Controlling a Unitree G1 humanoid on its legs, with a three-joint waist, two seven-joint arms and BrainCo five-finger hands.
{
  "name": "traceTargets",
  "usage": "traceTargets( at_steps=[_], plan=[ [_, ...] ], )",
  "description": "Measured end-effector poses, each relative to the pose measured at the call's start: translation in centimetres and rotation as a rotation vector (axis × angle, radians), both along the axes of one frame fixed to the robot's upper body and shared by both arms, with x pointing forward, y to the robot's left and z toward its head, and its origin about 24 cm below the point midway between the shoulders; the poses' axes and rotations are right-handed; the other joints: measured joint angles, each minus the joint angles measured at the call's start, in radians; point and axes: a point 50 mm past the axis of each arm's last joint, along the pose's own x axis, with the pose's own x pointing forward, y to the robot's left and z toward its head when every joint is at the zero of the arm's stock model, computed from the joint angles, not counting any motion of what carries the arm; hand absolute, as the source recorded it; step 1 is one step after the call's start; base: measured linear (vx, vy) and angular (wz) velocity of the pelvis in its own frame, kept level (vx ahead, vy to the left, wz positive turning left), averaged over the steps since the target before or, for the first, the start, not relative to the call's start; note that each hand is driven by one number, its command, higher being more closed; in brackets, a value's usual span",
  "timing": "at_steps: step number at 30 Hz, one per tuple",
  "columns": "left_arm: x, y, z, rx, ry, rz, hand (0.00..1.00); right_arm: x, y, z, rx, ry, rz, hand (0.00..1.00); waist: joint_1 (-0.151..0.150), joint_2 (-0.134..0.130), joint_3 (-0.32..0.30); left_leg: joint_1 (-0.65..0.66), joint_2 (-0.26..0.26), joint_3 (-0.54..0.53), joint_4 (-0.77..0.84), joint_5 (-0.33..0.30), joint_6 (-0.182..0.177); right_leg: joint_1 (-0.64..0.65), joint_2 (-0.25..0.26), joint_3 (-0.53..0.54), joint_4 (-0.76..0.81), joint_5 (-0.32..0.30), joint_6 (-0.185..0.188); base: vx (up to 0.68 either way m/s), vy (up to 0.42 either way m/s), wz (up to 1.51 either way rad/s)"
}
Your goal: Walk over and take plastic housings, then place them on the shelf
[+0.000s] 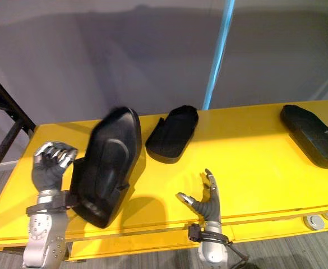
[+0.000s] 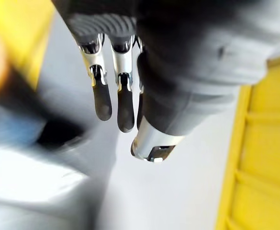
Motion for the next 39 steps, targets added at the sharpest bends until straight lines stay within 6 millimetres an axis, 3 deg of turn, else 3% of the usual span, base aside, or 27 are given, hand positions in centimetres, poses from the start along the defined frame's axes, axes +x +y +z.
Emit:
traceTargets(
  at_steps=[2, 5, 9, 14, 15, 21, 25, 29, 39],
  plan=[
    [0.8, 2.0, -0.1, 0.04, 0.055, 0.046, 1.0, -1.3, -2.0, 0.3, -0.069, 0.014, -0.041, 0.0, -0.014, 0.002, -0.001, 0.026, 0.006, 0.0, -0.08, 0.044, -0.012, -0.013, 0.019, 0.005, 0.0, 0.001, -0.002, -0.04, -0.108, -0.1],
    [2.5, 4.2, 1.0, 0.096, 0.102, 0.075, 1.0, -2.3, -3.1, 0.3, -0.121, 0.044, -0.045, 0.0, -0.036, 0.002, 0.0, 0.028, 0.005, 0.007, -0.136, 0.085, -0.015, -0.042, 0.028, 0.017, 0.0, 0.01, -0.012, -0.05, -0.012, -0.08],
    [3.6, 6.8, 4.0, 0.21, 0.093, 0.141, 1.0, -3.5, -3.0, -0.2, -0.105, 0.081, -0.039, 0.0, -0.043, 0.002, 0.014, -0.004, -0.003, 0.03, -0.15, 0.099, -0.004, -0.097, 0.023, 0.038, 0.001, 0.025, -0.006, -0.06, 0.038, -0.13],
    [3.8, 8.8, 5.6, 0.229, 0.086, 0.221, 1.0, -3.8, -2.9, 0.3, -0.106, 0.045, -0.027, 0.0, -0.046, 0.003, 0.046, -0.049, -0.004, 0.031, -0.15, 0.109, 0.003, -0.146, 0.023, 0.048, 0.002, 0.03, 0.0, -0.03, 0.013, -0.03],
    [3.8, 8.8, 5.6, 0.233, 0.086, 0.22, 0.0, -3.9, -2.9, 0.5, -0.109, 0.028, -0.023, 0.0, -0.046, 0.004, 0.05, -0.059, -0.004, 0.032, -0.15, 0.11, 0.003, -0.156, 0.024, 0.049, 0.003, 0.031, 0.0, 0.0, 0.0, 0.0],
    [3.7, 9.1, 7.5, 0.382, 0.081, 0.139, 0.0, -4.0, -2.7, 1.2, -0.114, -0.024, -0.014, 0.0, -0.048, 0.006, 0.079, -0.067, -0.004, 0.038, -0.157, 0.11, 0.002, -0.173, 0.026, 0.056, 0.001, 0.031, 0.0, 0.01, -0.003, -0.04],
    [3.2, 6.6, 9.1, 0.614, 0.096, -0.116, 0.0, -3.9, -2.4, 1.3, -0.096, -0.038, 0.005, 0.0, -0.049, 0.006, 0.083, -0.061, -0.004, 0.052, -0.161, 0.11, 0.002, -0.178, 0.026, 0.075, 0.001, 0.032, 0.0, 0.0, 0.0, -0.09],
    [2.4, 5.2, 8.4, 0.699, 0.141, -0.342, 0.0, -3.8, -2.3, 1.6, -0.112, -0.058, 0.044, 0.0, -0.056, 0.018, 0.093, -0.057, -0.004, 0.055, -0.162, 0.11, 0.002, -0.178, 0.026, 0.079, 0.0, 0.034, 0.003, -0.03, -0.002, -0.05],
    [1.5, 5.5, 7.0, 0.762, 0.262, -0.462, 0.0, -3.8, -2.1, 1.6, -0.119, -0.078, 0.069, 0.0, -0.06, 0.027, 0.101, -0.057, -0.004, 0.06, -0.164, 0.11, 0.002, -0.182, 0.026, 0.08, -0.002, 0.036, 0.004, 0.0, 0.0, 0.0]
  ],
)
